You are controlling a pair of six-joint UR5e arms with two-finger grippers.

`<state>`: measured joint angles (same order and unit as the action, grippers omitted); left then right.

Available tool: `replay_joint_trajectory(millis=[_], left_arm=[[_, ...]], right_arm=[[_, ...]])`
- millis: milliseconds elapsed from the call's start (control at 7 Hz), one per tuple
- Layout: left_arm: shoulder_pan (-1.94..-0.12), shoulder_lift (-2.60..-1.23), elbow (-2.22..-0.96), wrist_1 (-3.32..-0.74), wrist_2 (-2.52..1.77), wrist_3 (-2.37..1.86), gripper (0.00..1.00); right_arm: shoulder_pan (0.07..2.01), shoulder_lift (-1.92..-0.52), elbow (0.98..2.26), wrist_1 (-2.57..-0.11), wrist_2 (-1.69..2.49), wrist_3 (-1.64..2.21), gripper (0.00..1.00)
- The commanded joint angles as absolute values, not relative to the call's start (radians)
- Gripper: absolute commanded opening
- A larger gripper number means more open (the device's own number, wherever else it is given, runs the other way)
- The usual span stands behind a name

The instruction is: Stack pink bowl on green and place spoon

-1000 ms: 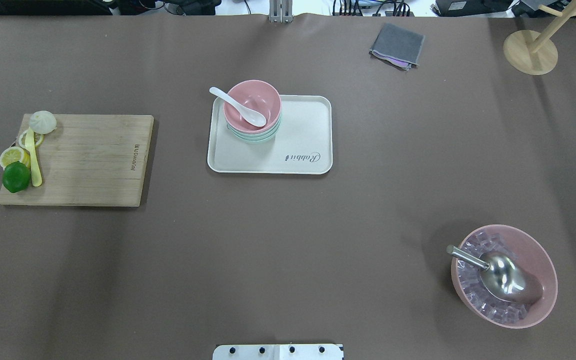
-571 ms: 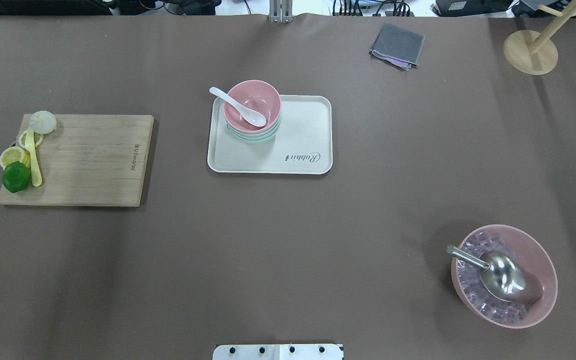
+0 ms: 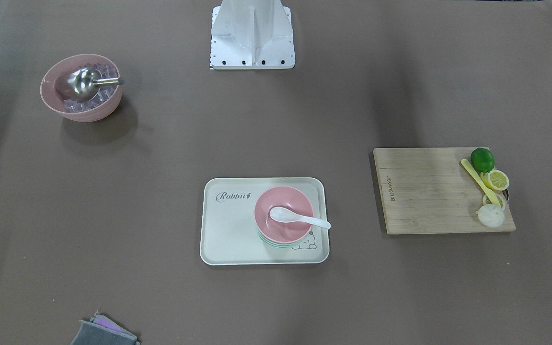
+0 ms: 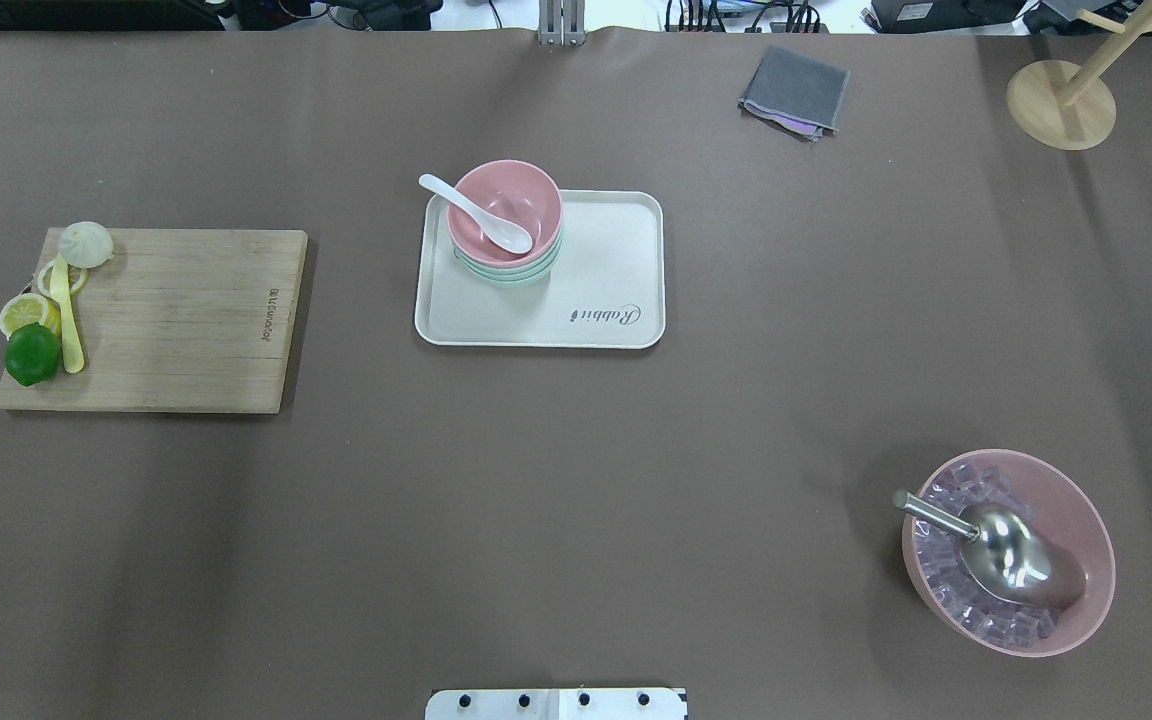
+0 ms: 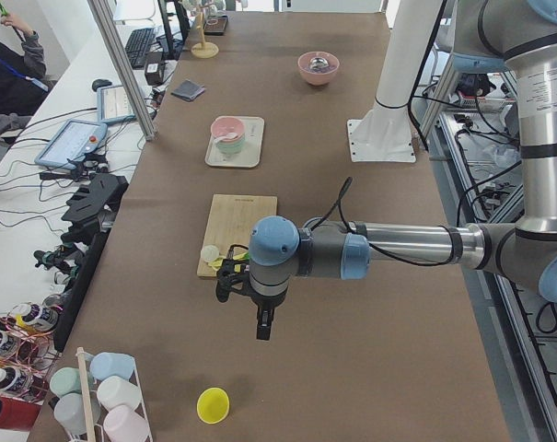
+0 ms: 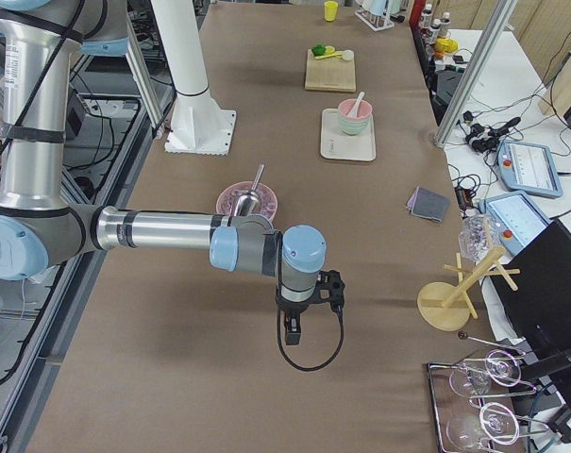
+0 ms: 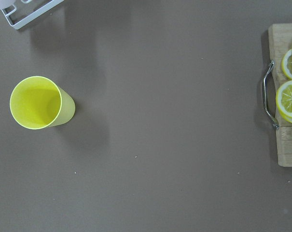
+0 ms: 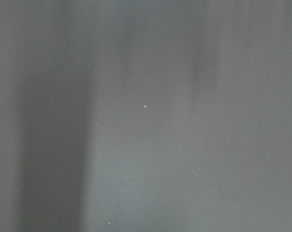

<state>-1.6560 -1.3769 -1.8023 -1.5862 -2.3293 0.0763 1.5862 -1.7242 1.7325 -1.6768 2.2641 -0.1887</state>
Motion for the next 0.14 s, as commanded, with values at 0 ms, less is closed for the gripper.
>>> replay_joint_trajectory(millis=[0], left_arm=[[-1.655,-1.376,-1.828,-1.586,-2.277,0.075,0.98]], right_arm=[[1.586,-1.726,1.73,-1.675,2.264,-0.189,1.0]])
